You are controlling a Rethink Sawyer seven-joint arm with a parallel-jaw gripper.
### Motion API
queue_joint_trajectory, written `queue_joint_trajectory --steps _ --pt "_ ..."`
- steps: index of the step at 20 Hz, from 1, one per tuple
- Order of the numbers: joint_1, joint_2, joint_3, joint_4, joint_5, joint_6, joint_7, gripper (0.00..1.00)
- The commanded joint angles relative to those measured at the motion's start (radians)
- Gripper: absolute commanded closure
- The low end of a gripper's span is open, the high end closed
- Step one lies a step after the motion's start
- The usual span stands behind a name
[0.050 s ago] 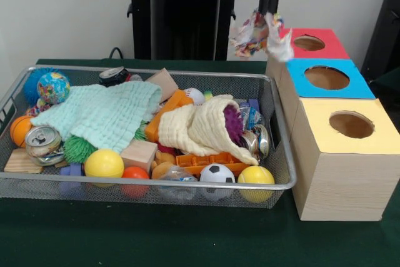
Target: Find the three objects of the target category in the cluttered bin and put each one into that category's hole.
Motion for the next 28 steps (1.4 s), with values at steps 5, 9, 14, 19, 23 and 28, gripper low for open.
queue_joint_trajectory --steps 5,9,14,19,23,28 --pt "-0.003 -0.139 0.040 -0.063 0.093 0.188 0.142 1.00" --pt "0.009 -0.150 0.060 -0.095 0.130 0.187 0.156 1.00" --pt "0.041 -0.120 0.067 -0.145 0.145 0.171 0.190 1.00" --pt "0.061 -0.028 0.083 -0.227 0.155 0.117 0.197 1.00" --pt "0.071 0.033 0.094 -0.284 0.159 0.062 0.183 1.00" --pt "0.072 0.101 0.108 -0.316 0.160 -0.046 0.161 1.00"
